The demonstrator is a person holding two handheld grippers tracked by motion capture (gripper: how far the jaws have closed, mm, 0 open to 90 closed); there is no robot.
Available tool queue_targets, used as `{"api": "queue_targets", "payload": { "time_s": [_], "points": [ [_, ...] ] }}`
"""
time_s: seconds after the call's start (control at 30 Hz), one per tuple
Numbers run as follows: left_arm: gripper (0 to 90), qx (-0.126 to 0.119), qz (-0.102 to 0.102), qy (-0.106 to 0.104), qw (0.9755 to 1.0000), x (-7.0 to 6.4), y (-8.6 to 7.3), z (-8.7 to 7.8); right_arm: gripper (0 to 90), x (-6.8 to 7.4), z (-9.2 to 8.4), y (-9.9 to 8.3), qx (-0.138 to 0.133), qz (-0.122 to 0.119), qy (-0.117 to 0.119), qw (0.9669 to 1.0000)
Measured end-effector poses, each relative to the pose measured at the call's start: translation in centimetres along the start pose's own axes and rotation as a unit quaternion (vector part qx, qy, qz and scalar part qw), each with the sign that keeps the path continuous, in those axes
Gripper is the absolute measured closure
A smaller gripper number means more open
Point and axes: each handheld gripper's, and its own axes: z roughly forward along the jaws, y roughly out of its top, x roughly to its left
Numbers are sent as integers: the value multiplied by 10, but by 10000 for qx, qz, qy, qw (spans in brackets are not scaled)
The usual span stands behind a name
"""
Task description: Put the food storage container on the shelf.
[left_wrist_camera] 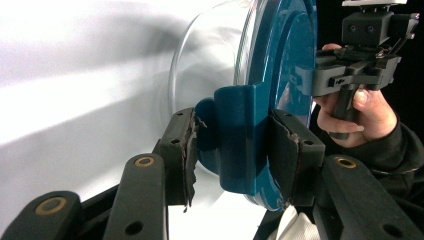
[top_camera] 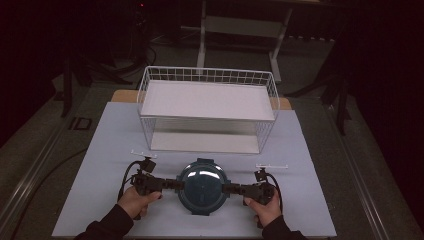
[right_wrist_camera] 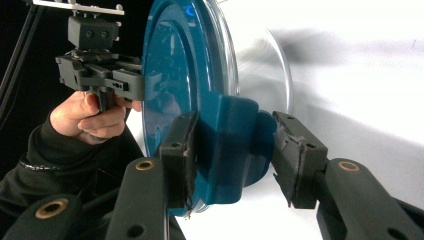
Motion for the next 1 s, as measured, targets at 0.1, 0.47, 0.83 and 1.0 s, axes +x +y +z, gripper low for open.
{"api": "queue_targets", "payload": {
  "time_s": [0.1,0.47,0.83,1.0],
  "points": [
    [568,-24,-13,6,10000,-1,0,0,556,0,-1,-1,6,90,27,10000],
    [572,-243,151,51,9996,-10,15,-6,560,7,-6,11,-166,-24,65,9998],
    [572,-604,331,25,9976,-5,38,-2,560,4,-10,48,-305,-322,9,9990],
    [573,-744,396,44,9964,0,47,1,561,1,-9,65,-330,-555,-46,9979]
  ]
}}
